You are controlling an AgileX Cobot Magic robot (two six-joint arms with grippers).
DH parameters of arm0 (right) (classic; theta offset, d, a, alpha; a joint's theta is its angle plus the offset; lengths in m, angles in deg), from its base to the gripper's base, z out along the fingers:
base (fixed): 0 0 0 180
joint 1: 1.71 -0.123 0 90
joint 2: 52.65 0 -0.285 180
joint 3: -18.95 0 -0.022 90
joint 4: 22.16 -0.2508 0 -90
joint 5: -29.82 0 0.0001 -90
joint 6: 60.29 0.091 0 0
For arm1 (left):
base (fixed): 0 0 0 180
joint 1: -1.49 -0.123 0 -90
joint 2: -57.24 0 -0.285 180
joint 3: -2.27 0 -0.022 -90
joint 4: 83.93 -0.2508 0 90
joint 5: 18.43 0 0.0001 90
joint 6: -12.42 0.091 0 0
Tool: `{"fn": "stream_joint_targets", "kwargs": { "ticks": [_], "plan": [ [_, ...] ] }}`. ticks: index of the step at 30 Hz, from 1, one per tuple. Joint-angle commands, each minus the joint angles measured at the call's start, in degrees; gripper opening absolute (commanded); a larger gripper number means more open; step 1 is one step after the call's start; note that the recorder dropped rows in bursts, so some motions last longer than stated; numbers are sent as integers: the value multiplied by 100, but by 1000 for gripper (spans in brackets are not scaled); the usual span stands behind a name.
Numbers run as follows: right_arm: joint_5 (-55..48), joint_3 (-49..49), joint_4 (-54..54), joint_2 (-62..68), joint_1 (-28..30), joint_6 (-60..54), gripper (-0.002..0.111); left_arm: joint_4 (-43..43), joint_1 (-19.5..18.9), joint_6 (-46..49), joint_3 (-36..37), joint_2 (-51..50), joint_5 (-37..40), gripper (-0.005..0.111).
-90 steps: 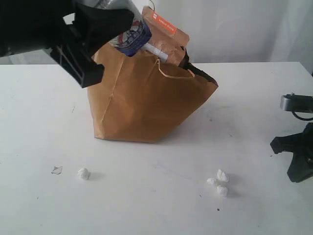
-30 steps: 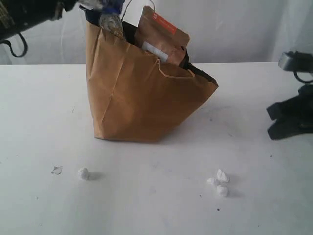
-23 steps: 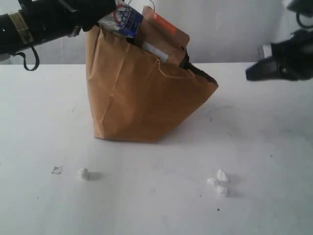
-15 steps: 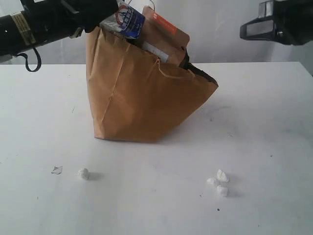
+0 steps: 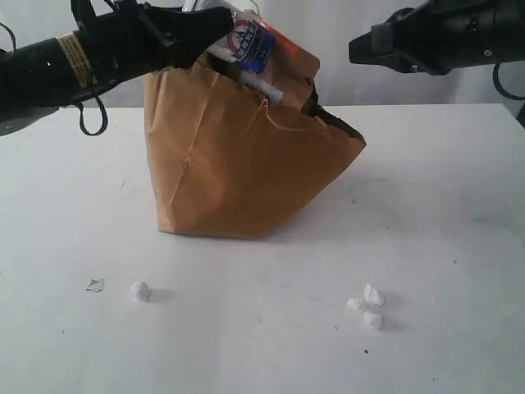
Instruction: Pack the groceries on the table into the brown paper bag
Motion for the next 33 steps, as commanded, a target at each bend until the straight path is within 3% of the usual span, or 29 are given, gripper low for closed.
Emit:
{"fn": "stream_joint_targets", "kwargs": {
  "ticks": [1,7,13,21,28,33],
  "plan": [
    [5,31,-18,-5,-14,51,16,315,4,228,-41,61,324,0],
    [-108,31,-8,-5,-14,51,16,498,4,463,-41,61,599,0],
    [-408,31,-8,-5,-14,81,16,133,4,490,-41,61,1513,0],
    [-556,31,6,-5,-14,81,16,-126,4,490,-41,100,1178,0],
    [-556,31,31,-5,-14,81,16,-1197,-7,13,-41,329,1570,0],
    [-556,31,31,-5,-14,81,16,-1352,-7,-141,-41,352,1575,1]
  ]
}}
